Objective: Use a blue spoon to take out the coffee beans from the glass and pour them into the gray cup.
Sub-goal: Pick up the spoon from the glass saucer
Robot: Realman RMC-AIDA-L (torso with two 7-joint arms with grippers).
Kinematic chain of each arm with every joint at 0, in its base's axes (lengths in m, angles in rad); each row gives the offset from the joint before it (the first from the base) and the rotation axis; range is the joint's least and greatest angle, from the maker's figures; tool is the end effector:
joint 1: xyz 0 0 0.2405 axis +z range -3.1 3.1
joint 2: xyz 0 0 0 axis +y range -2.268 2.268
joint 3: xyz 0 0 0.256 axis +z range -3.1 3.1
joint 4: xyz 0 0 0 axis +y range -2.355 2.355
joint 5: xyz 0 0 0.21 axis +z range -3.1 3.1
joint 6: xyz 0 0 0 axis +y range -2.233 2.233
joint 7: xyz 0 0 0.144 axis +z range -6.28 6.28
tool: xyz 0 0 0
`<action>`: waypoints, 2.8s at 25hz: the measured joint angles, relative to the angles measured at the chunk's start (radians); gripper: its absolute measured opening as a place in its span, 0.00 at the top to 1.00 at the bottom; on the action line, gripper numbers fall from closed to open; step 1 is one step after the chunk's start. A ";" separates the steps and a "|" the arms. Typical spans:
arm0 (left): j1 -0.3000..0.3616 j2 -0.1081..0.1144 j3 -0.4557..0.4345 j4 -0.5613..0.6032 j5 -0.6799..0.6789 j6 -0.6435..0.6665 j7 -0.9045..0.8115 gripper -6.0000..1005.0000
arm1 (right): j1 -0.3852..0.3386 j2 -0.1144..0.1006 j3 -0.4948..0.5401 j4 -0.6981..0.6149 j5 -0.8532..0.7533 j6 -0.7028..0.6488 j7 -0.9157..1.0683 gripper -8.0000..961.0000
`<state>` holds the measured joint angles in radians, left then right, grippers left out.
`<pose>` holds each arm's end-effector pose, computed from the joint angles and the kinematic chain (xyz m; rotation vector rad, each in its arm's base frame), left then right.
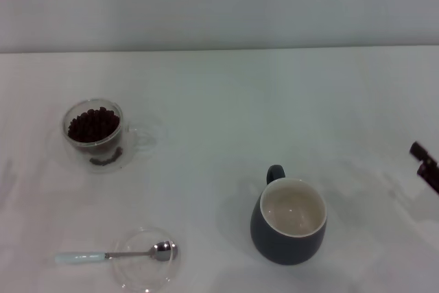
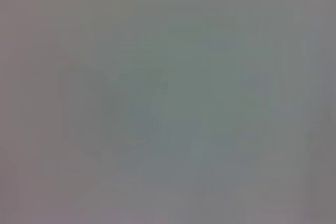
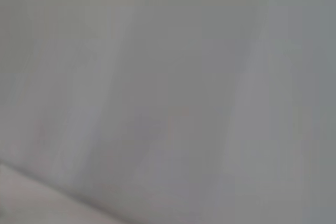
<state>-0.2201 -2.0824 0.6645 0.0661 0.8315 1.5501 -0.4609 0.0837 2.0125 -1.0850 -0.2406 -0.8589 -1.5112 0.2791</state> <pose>-0.3704 0.2387 0.0332 -1.4623 -0.5496 -0.9016 0.3744 0.2096 0.0234 -1.8998 0.2420 0.6426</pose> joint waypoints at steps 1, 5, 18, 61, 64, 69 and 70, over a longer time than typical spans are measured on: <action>0.008 -0.002 0.004 -0.013 0.000 0.024 -0.009 0.13 | 0.009 0.000 0.016 -0.001 0.002 -0.001 0.000 0.34; 0.030 -0.002 0.006 -0.077 0.001 0.138 -0.062 0.13 | 0.053 -0.002 0.097 -0.003 0.009 -0.001 0.001 0.34; 0.052 -0.016 0.019 -0.363 0.007 0.385 -0.294 0.13 | 0.178 -0.016 0.392 -0.074 0.011 0.083 0.011 0.34; 0.047 -0.025 0.026 -0.514 0.280 0.055 -0.578 0.13 | 0.180 -0.011 0.412 -0.136 0.023 0.167 0.012 0.34; 0.029 -0.025 0.027 -0.514 0.298 0.036 -0.579 0.13 | 0.166 -0.011 0.412 -0.138 0.023 0.151 0.012 0.34; 0.017 -0.025 0.025 -0.512 0.313 0.017 -0.583 0.13 | 0.145 -0.011 0.412 -0.139 0.023 0.134 0.012 0.34; 0.016 -0.025 0.025 -0.512 0.314 0.015 -0.582 0.13 | 0.143 -0.011 0.412 -0.138 0.023 0.132 0.012 0.34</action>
<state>-0.2046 -2.1075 0.6895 -0.4464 1.1456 1.5653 -1.0433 0.2266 2.0017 -0.6732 -0.3790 -0.8360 -1.3788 0.2915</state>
